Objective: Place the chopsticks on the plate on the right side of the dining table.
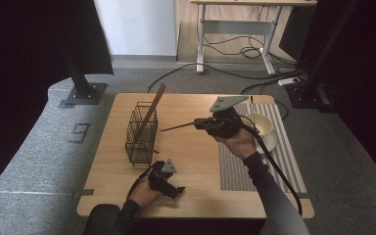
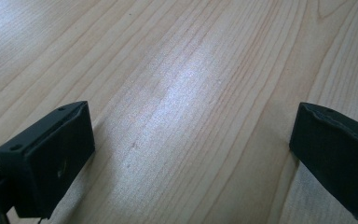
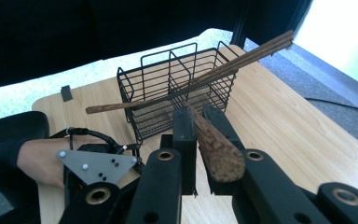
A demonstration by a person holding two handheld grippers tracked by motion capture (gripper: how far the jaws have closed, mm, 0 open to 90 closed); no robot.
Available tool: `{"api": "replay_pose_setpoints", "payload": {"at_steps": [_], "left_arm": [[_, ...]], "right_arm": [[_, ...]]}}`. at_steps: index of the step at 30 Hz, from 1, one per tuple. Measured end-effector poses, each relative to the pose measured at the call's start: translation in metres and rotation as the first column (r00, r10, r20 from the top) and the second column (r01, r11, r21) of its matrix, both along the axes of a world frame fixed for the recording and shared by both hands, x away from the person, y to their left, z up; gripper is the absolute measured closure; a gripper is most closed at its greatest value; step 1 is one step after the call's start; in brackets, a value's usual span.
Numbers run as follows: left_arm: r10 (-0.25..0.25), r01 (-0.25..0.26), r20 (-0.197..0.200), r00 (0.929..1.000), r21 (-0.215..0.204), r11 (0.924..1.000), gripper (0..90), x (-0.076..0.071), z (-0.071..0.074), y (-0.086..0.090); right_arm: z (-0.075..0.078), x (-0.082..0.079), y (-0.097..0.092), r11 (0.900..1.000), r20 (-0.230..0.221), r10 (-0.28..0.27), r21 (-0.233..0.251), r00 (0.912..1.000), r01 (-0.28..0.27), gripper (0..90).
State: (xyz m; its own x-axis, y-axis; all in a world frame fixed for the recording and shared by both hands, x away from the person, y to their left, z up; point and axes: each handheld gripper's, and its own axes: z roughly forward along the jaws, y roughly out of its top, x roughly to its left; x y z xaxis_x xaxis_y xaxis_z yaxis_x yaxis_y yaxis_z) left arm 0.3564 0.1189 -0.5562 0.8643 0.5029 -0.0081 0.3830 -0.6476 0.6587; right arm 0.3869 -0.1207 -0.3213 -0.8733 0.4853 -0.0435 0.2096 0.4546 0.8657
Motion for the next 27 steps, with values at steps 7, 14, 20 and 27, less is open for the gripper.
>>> {"api": "replay_pose_setpoints", "payload": {"at_steps": [7,14,20,27], "left_arm": [[0.015,-0.015,-0.012,0.9998,-0.003,0.9999,2.5,0.001,0.002,0.002],[0.036,-0.036,-0.002,0.9993,-0.012,0.9993,3.0,0.001,0.007,0.004],[0.027,-0.027,-0.005,0.9996,-0.038,0.9989,2.0,0.000,0.012,0.006],[0.011,-0.010,0.028,0.9995,-0.067,0.9977,3.0,-0.003,0.020,0.010]], "right_arm": [[-0.012,-0.002,-0.012,0.9998,-0.006,-0.019,0.006,0.9998,0.019,83.4],[-0.030,-0.005,-0.024,0.9989,-0.015,-0.038,0.026,0.9992,0.038,83.4],[-0.049,-0.009,-0.036,0.9980,-0.025,-0.048,0.041,0.9986,0.049,83.4],[-0.070,-0.013,-0.044,0.9970,-0.036,-0.057,0.050,0.9977,0.058,83.4]]}}
